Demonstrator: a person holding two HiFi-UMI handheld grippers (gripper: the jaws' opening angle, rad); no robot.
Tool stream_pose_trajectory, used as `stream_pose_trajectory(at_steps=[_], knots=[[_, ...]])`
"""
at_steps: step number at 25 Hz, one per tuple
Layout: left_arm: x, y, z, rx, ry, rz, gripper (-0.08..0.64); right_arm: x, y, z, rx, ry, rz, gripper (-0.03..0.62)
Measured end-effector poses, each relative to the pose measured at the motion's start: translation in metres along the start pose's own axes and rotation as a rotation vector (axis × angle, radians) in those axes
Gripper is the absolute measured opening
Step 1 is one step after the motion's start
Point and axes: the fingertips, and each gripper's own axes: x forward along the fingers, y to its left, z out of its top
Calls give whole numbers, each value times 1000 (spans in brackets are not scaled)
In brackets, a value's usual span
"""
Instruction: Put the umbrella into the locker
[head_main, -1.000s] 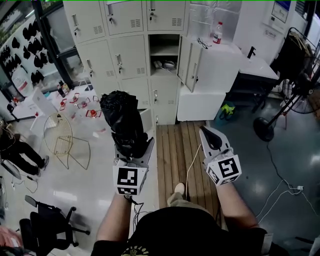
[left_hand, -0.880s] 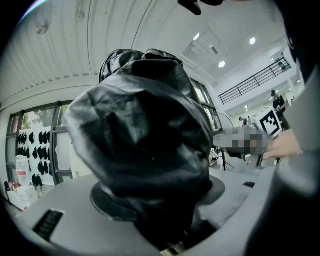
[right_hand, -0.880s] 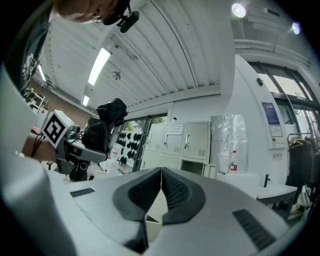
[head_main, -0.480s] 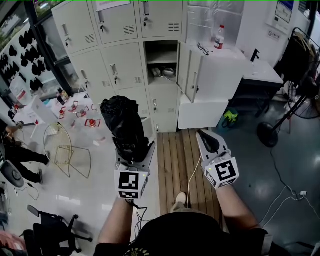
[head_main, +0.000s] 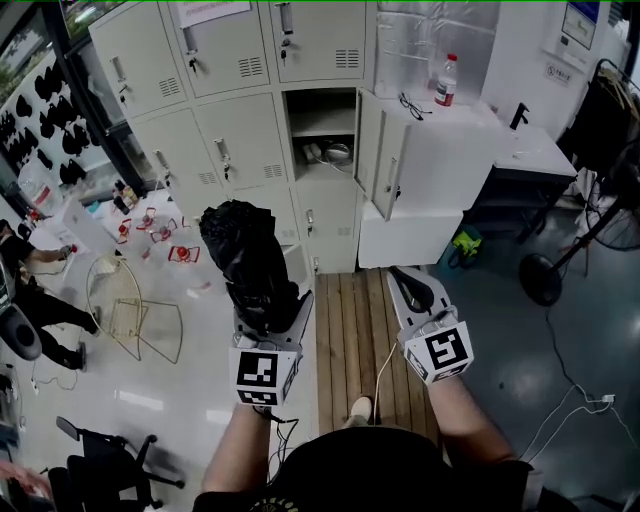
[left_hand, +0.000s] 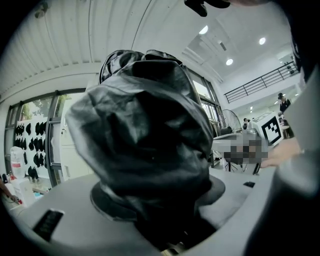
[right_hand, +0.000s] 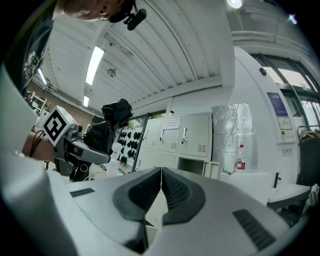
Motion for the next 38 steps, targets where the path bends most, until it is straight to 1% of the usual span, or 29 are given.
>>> stream_pose_trajectory(at_steps=[3,6,9,12,15,19,26,31,38], knots=[[11,5,3,1,-8,21,299,4,-16,4,12,-24,-20,28],[22,5,4,-7,-5,30,299,9,-24,3,-5,-27,1,28],[33,2,3,-6,3,45,299,14,-32,-3,5,-26,24,28],[47,-1,4,16,9,64,299,19,-44,-7,1,-26,43,28],[60,-5,6,52,10,71,299,22,-57,-11,14,-32,45,28],[71,-9,-1,77,41,69,299,29,-64,-17,32,-30,63,28],[83,-12,-12,77,91,44,299,36,-70,-21,45,-15,77,28],[100,-3,-13,85,99,25,299,52,-78,-23,45,-18,71,28],[135,17,-15,89,108,-12,299,89,-83,-27,42,-10,68,28]])
